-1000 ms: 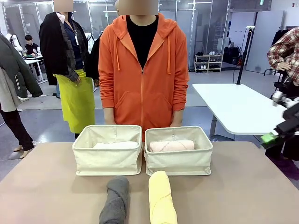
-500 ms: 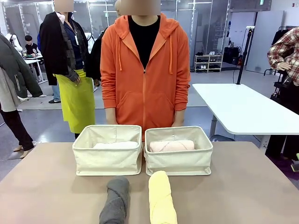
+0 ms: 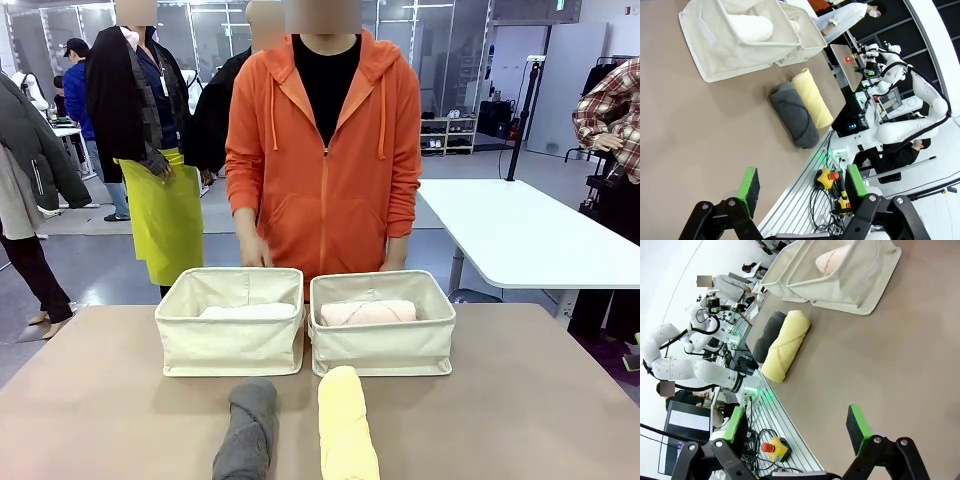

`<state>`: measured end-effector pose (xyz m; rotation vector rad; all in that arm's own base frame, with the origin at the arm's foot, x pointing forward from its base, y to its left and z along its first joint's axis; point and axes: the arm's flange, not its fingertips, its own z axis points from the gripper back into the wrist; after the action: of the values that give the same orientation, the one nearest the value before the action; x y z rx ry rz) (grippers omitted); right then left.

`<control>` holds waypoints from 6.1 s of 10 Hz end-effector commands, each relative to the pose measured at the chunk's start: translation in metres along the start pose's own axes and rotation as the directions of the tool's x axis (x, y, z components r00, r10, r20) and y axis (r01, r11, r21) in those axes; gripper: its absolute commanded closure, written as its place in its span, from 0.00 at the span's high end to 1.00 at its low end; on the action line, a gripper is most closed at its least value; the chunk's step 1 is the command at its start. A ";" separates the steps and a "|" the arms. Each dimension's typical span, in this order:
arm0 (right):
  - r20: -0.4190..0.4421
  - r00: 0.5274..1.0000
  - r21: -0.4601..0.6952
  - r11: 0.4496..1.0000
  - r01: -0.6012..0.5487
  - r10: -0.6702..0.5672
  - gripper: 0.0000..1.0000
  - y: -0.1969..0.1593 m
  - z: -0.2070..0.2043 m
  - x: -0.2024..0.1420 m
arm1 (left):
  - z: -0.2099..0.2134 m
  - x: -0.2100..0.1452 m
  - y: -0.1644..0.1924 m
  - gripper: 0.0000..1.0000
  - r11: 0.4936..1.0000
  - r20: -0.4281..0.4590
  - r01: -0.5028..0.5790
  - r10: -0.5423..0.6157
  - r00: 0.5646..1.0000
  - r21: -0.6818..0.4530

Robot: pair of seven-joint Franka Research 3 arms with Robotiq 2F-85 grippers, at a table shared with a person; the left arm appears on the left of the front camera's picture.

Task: Divide the towels into two baskets.
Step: Pick up one hotel-folded towel from the bottom of the table and place it in the Fabric basket indicated by the person.

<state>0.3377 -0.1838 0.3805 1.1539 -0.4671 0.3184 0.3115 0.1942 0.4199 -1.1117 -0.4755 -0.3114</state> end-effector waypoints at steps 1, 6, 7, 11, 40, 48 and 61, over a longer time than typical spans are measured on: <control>-0.015 1.000 -0.006 1.000 0.011 -0.011 1.00 0.002 0.002 0.002 | 0.003 0.001 -0.002 0.87 1.000 0.003 0.005 -0.005 1.000 -0.009; -0.015 1.000 -0.006 1.000 0.011 -0.011 1.00 0.002 0.002 0.002 | 0.003 0.001 -0.002 0.87 1.000 0.003 0.005 -0.005 1.000 -0.009; -0.015 1.000 -0.006 1.000 0.011 -0.011 1.00 0.002 0.002 0.002 | 0.003 0.001 -0.002 0.87 1.000 0.003 0.005 -0.005 1.000 -0.009; -0.015 1.000 -0.006 1.000 0.011 -0.011 1.00 0.002 0.002 0.002 | 0.000 0.000 0.000 0.87 1.000 0.000 0.000 0.000 1.000 0.000; -0.015 1.000 -0.006 1.000 0.011 -0.011 1.00 0.002 0.002 0.002 | -0.383 -0.048 -0.062 1.00 0.862 -0.247 -0.268 0.398 0.883 0.431; -0.015 1.000 -0.006 1.000 0.011 -0.011 1.00 0.002 0.002 0.002 | -0.399 -0.058 -0.059 0.78 0.872 -0.262 -0.237 0.371 0.891 0.429; -0.015 1.000 -0.006 1.000 0.011 -0.011 1.00 0.002 0.002 0.002 | -0.317 0.018 -0.147 0.41 0.902 -0.196 -0.101 0.199 0.960 0.420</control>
<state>0.3401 -0.1842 0.3801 1.1518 -0.4618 0.3201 0.3600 -0.1712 0.4356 -0.7003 -0.2384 -0.1788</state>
